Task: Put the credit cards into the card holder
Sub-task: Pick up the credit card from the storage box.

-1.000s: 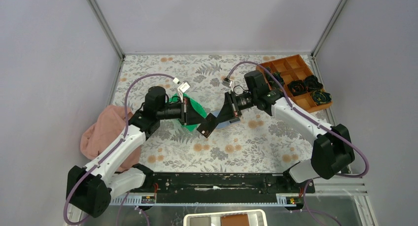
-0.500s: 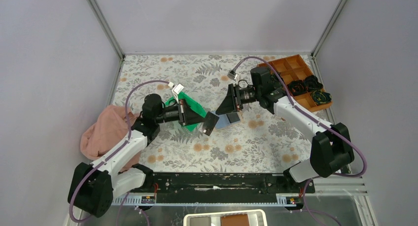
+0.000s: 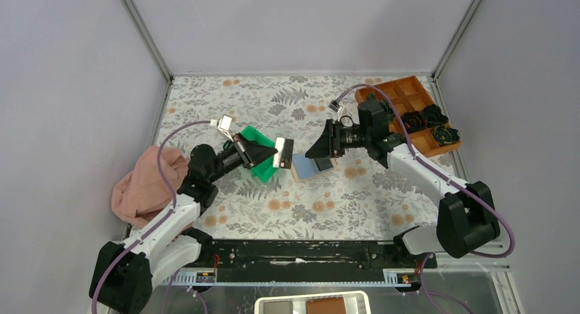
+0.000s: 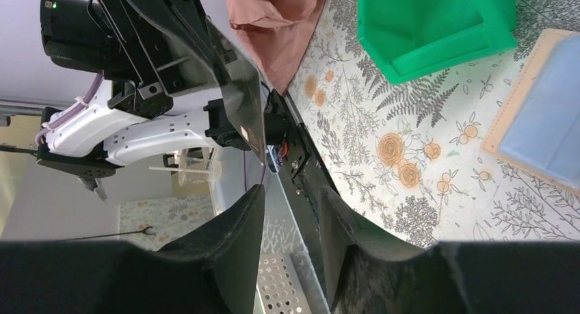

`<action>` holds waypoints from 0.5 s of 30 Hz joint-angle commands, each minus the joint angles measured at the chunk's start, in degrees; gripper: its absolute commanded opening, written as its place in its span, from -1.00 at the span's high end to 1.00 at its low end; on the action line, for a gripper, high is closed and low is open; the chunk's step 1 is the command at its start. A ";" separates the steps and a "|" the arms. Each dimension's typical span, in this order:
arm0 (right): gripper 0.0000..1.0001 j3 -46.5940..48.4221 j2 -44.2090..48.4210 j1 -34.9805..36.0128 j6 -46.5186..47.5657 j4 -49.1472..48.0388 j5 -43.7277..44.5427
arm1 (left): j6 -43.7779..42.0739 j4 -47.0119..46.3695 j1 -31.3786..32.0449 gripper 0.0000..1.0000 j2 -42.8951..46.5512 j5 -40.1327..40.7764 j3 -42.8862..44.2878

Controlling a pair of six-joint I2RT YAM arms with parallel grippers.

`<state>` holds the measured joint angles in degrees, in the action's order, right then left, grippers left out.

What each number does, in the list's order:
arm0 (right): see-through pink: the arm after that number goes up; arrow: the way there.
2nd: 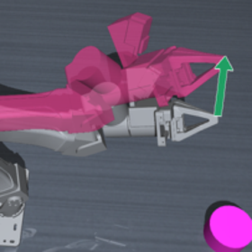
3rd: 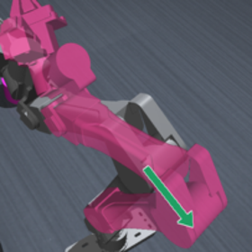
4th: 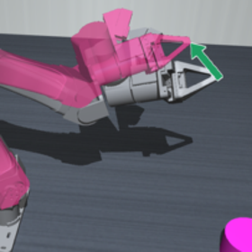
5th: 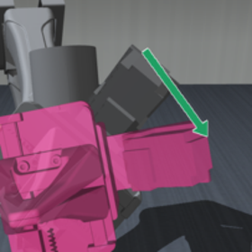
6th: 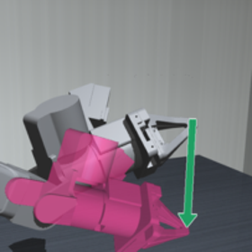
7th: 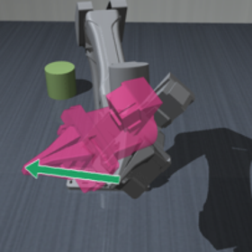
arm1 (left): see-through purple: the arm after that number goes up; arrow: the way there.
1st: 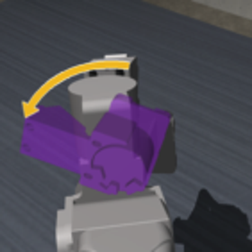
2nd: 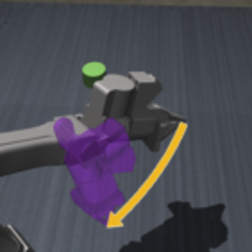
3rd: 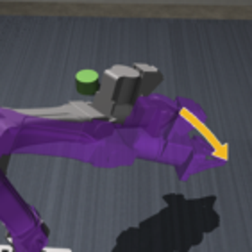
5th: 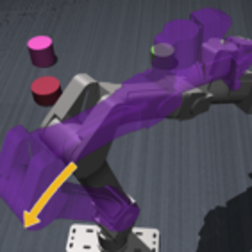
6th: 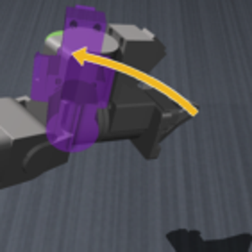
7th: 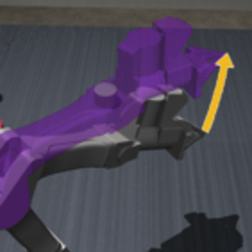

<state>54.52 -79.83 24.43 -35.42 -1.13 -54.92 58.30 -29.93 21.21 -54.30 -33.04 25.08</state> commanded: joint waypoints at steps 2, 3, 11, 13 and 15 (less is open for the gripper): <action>0.16 -2.88 1.85 -0.11 -5.03 -10.20 2.25 | 5.84 -5.61 0.52 1.00 2.39 12.29 -3.13; 0.17 -3.74 1.83 -0.15 -6.16 -12.15 2.23 | 6.34 -5.88 1.15 1.00 2.44 13.74 -3.45; 0.20 -6.49 -0.78 0.50 -14.27 -25.27 2.53 | 7.99 -9.41 8.01 1.00 -1.85 20.94 -3.47; 0.21 -6.40 -2.08 0.83 -15.45 -26.82 2.93 | 8.41 -10.58 9.65 1.00 -2.96 22.51 -3.36; 0.22 -6.23 -2.85 1.00 -15.88 -27.54 3.34 | 8.73 -11.57 10.50 1.00 -3.87 23.27 -3.22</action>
<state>47.70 -81.21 24.77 -48.01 -21.50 -52.73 65.82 -34.81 29.95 -56.90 -14.26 21.69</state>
